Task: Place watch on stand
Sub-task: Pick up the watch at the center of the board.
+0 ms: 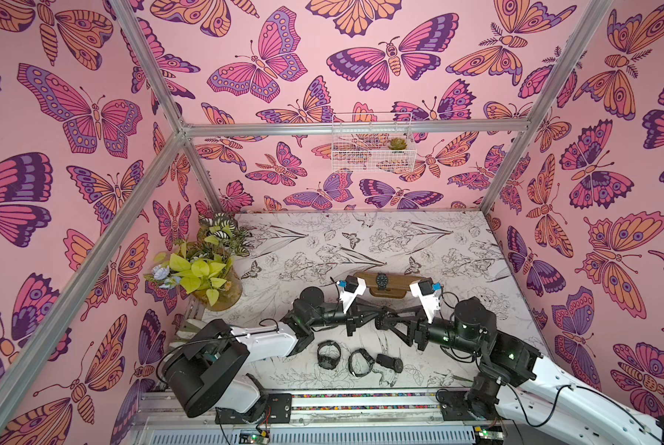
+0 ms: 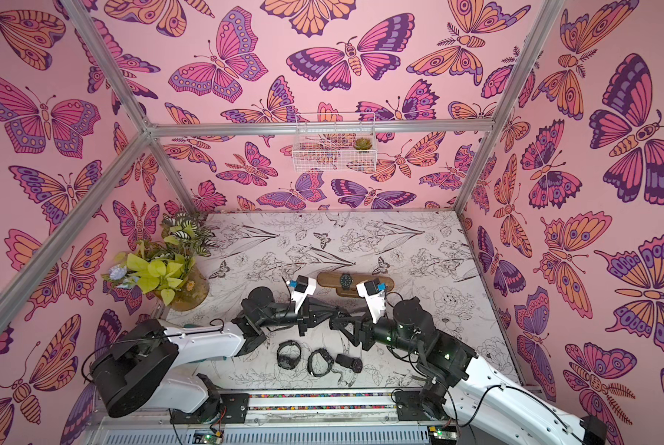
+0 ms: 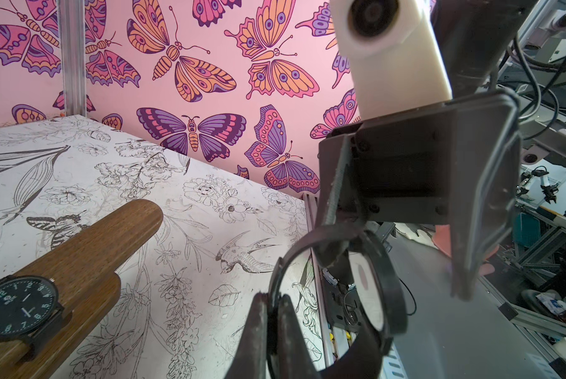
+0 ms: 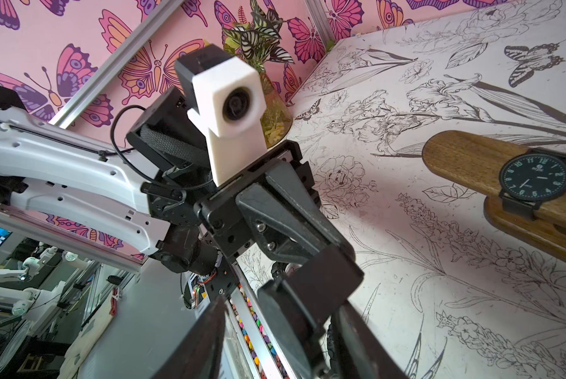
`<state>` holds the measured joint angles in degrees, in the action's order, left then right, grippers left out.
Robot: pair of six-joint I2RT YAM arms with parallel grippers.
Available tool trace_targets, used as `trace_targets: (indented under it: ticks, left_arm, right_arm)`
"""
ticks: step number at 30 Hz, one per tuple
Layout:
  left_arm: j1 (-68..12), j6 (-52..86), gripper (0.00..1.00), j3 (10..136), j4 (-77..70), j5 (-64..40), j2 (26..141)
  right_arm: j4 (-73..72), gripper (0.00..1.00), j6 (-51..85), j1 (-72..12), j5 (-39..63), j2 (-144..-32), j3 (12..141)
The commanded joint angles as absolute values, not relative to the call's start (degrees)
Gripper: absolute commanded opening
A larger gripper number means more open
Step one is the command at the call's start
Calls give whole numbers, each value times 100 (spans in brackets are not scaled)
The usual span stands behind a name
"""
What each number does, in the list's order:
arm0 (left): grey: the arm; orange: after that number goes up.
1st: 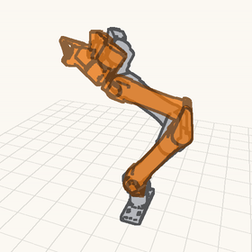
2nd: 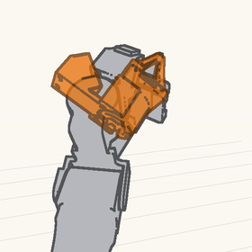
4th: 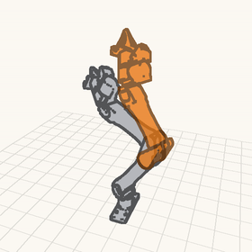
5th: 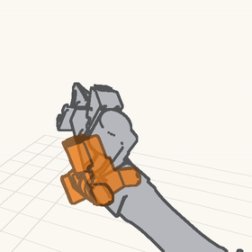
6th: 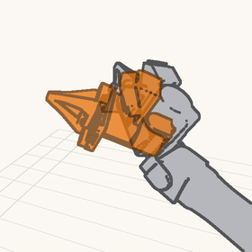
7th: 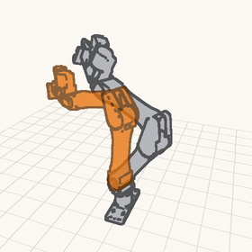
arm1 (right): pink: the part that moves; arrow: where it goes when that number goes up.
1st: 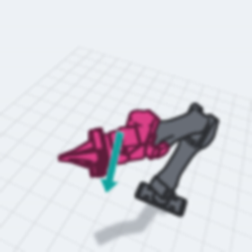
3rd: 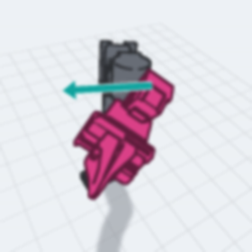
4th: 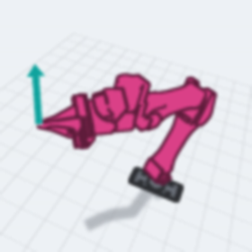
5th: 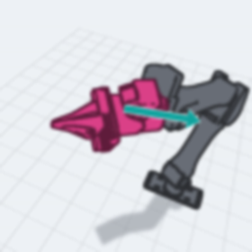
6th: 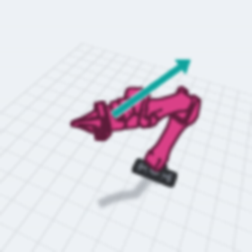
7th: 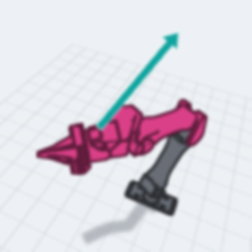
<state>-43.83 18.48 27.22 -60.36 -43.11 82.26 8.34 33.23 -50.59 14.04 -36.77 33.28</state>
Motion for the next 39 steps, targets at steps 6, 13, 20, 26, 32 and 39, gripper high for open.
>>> trace_targets:
  ticks: [6, 13, 20, 26, 32, 39]
  left_arm:
    - [-4368, 1934, 0, 2698, -6357, -4639, 8377]
    - [-4449, 1789, 1, 2722, -6330, -4645, 8431]
    - [-4483, 1724, 4, 2804, -6080, -4411, 8421]
    - [-4482, 1684, 26, 2802, -5472, -3747, 8177]
    - [-4474, 1534, 50, 2961, -3364, -2483, 7367]
    - [-5048, 858, 65, 3105, -2616, -2143, 6660]
  right_arm:
    - [917, 48, 3340, -5036, 1251, -3712, 3416]
    - [749, 28, 3511, -5036, 1173, -3811, 3433]
    - [730, 7, 3550, -5036, 1176, -3945, 3430]
    - [954, 2, 3560, -5036, 822, -3889, 3491]
    - [1412, 1, 3537, -5036, 62, -3811, 3614]
    - [1231, 1, 3668, -5036, -76, -4023, 3631]
